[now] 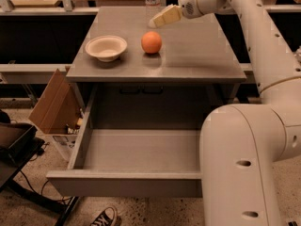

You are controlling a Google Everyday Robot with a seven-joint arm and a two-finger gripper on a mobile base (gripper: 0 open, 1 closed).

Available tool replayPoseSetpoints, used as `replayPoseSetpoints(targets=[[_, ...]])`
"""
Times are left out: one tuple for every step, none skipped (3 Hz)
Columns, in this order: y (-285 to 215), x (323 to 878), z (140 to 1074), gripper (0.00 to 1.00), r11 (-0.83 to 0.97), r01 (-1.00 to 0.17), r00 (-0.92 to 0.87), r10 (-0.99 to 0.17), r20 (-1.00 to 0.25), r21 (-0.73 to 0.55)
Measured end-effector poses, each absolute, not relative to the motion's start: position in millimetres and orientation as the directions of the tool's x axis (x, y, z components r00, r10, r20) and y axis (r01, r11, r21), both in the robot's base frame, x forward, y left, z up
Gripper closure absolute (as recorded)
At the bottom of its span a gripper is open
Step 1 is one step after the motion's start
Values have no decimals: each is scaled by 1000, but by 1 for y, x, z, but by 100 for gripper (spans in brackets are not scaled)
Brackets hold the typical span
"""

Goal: Place orange into top drawer

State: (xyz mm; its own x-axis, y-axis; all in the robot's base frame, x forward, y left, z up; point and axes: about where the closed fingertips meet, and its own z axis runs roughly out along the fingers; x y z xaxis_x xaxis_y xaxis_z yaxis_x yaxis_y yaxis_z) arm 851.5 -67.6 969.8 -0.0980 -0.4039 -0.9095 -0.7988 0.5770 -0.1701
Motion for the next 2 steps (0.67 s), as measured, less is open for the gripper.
replayPoseSetpoints(targets=[[-47, 850, 951, 0, 547, -824, -128, -436, -891, -150], [-32, 848, 928, 0, 528, -842, -173, -464, -869, -114]])
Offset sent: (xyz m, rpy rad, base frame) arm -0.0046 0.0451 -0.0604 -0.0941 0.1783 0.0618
